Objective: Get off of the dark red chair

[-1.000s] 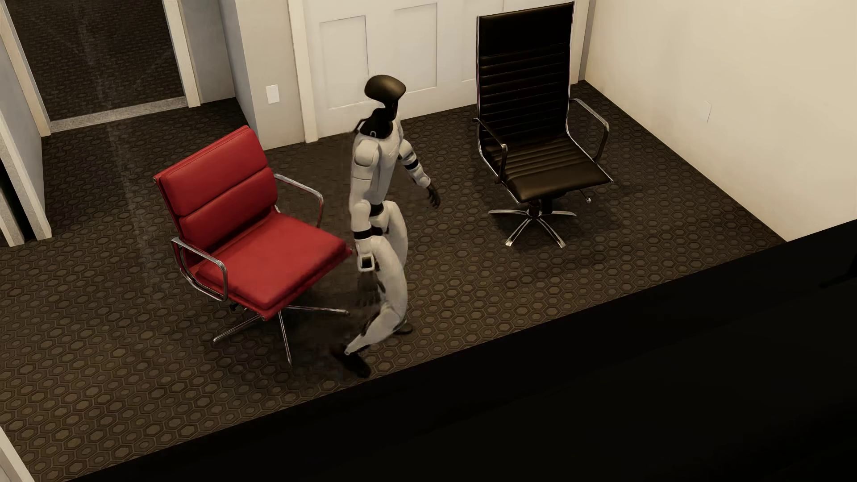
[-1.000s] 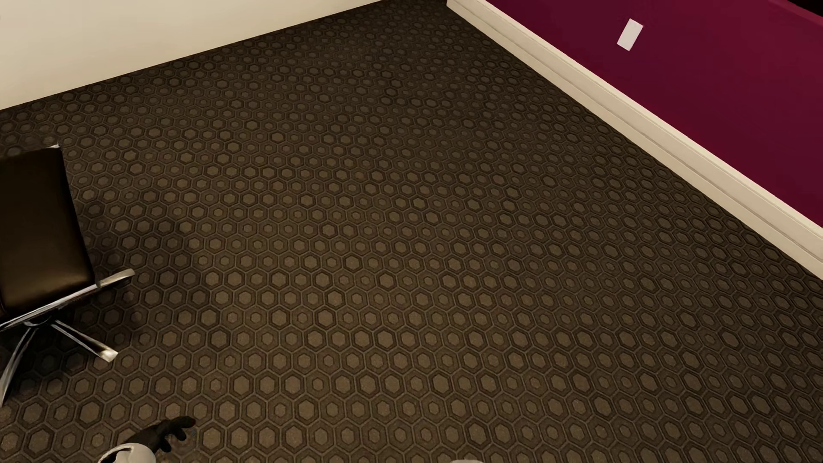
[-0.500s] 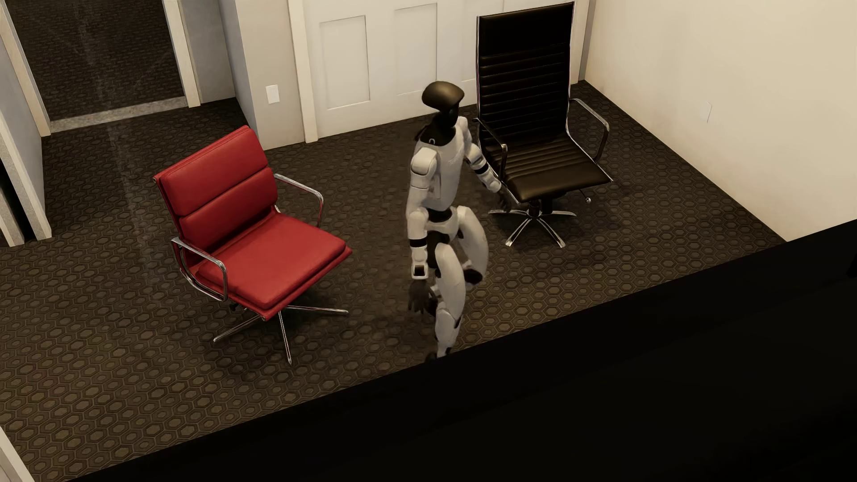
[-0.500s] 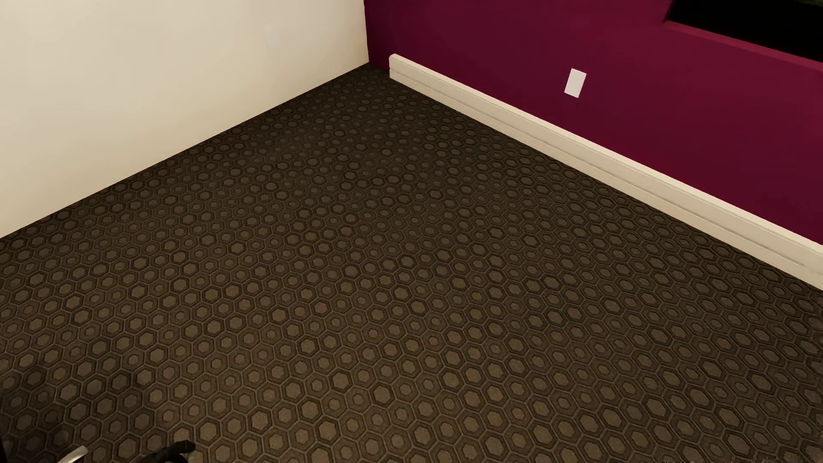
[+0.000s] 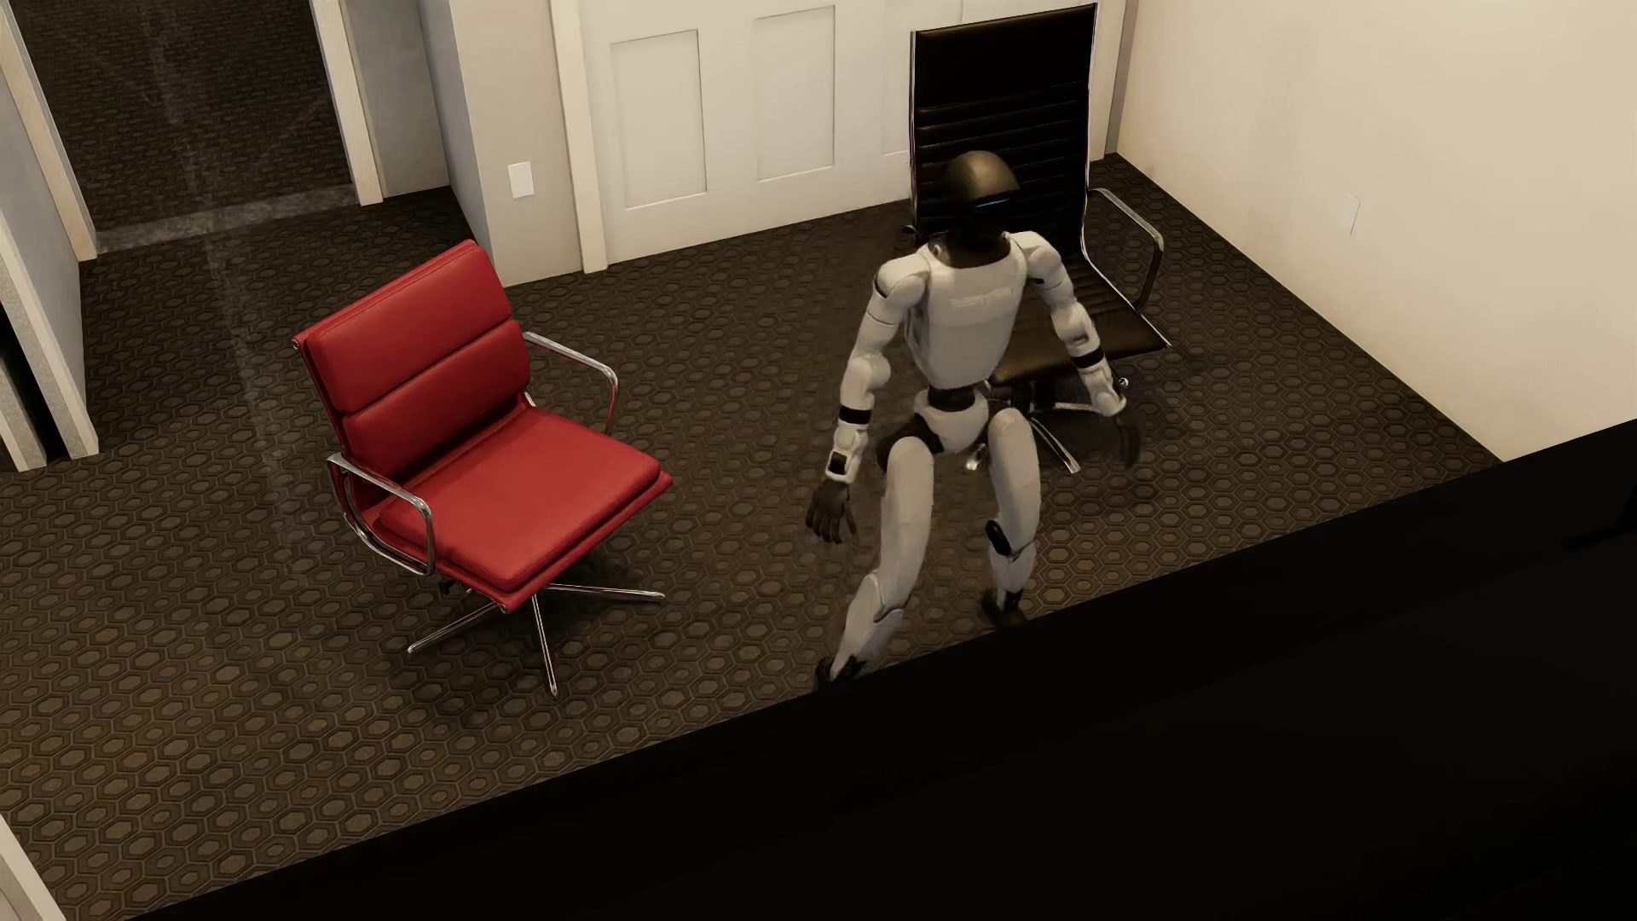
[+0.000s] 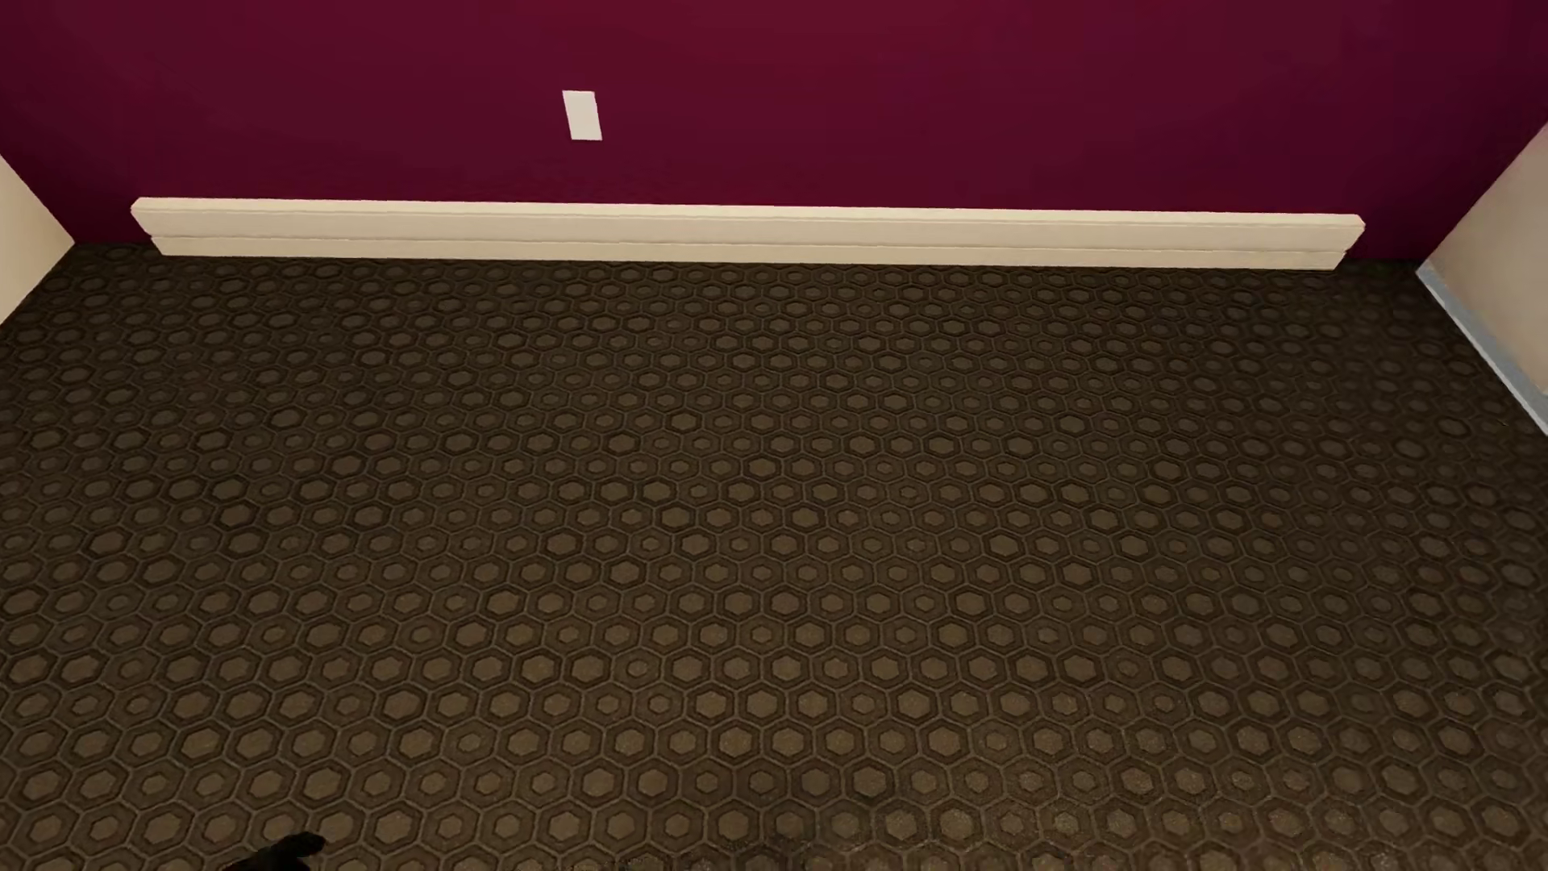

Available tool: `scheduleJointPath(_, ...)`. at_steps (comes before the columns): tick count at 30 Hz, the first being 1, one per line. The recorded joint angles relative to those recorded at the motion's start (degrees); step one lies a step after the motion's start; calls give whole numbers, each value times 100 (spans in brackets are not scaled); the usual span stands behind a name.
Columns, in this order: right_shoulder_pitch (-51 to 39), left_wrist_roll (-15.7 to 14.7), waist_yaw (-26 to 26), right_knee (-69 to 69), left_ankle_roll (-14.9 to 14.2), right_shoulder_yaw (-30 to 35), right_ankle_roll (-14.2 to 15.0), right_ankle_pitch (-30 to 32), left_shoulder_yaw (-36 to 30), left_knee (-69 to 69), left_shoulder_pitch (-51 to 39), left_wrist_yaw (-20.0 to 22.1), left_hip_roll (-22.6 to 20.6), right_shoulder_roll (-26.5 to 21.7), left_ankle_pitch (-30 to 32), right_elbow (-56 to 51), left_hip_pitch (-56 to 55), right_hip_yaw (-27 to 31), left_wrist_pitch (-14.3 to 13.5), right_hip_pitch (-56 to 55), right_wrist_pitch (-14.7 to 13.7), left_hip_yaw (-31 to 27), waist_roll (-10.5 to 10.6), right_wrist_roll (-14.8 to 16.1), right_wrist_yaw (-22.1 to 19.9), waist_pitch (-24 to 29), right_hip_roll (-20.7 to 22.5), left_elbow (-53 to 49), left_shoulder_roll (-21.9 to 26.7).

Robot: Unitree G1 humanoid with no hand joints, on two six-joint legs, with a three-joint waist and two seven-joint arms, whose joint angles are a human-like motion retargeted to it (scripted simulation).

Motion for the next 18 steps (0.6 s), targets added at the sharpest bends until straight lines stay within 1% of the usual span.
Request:
scheduleJointPath(2, 46, -56, 22, 69, 127, 237, -100, -81, 126, -173, -4, 57, -93, 7, -123, 9, 149, -183, -6, -49, 115, 91, -15, -200, 345, -2, 119, -17, 13)
scheduleJointPath(3, 5, -58, 10, 195, 184, 244, -204, -198, 281, -336, 2, 8, -124, 38, -114, 50, 229, -276, -25, -111, 183, 140, -57, -389, 574, -30, 219, -20, 58)
scheduleJointPath(4, -112, -130, -22, 107, -91, 346, -119, -369, 146, -360, 47, -85, -97, 126, -191, 204, 274, -355, -51, -7, -11, 176, -115, -504, 285, 33, 342, -71, 102)
scheduleJointPath(5, -145, -183, -37, 17, -77, 317, -197, -457, 155, -434, 60, -55, -137, 147, -169, 208, 303, -407, -53, 51, -15, 207, -149, -498, 249, 25, 429, -20, 81)
scheduleJointPath(6, -145, -235, -33, -134, -9, 310, -271, -536, 145, -486, 74, -55, -178, 138, -150, 190, 324, -454, -50, 145, -42, 221, -164, -419, 226, 7, 503, 43, 23)
scheduleJointPath(7, -136, -241, -27, -312, 82, 343, -349, -512, 151, -517, 93, -40, -205, 111, -138, 186, 347, -490, -60, 249, -62, 233, -168, -426, 199, -8, 567, 98, -43)
scheduleJointPath(8, -123, -227, -12, -493, 154, 381, -366, -449, 172, -506, 131, -23, -220, 81, -137, 172, 336, -507, -78, 330, -69, 244, -177, -484, 185, -11, 616, 92, -107)
scheduleJointPath(9, -93, -269, 9, -700, 187, 386, -321, -288, 152, -482, 172, 2, -224, 62, -130, 147, 306, -538, -94, 408, -75, 254, -188, -446, 105, -3, 644, 58, -163)
scheduleJointPath(11, -57, -301, 36, -1077, 251, 389, -338, -138, 96, -497, 199, 94, -240, 48, -79, 140, 207, -600, -169, 503, -129, 248, -222, -341, -56, 33, 653, 31, -294)
scheduleJointPath(14, -67, -319, 52, -1327, 241, 454, -261, 16, 86, -597, 191, 36, -208, 42, 30, 207, 85, -613, -154, 446, -125, 224, -241, -349, 35, 73, 653, 103, -407)
scheduleJointPath(18, -32, -402, 38, -1408, 215, 334, -348, -110, -5, -605, 145, 91, -66, 81, 204, 242, -62, -720, -120, 528, -126, 141, -179, -289, -8, 131, 809, 86, -443)
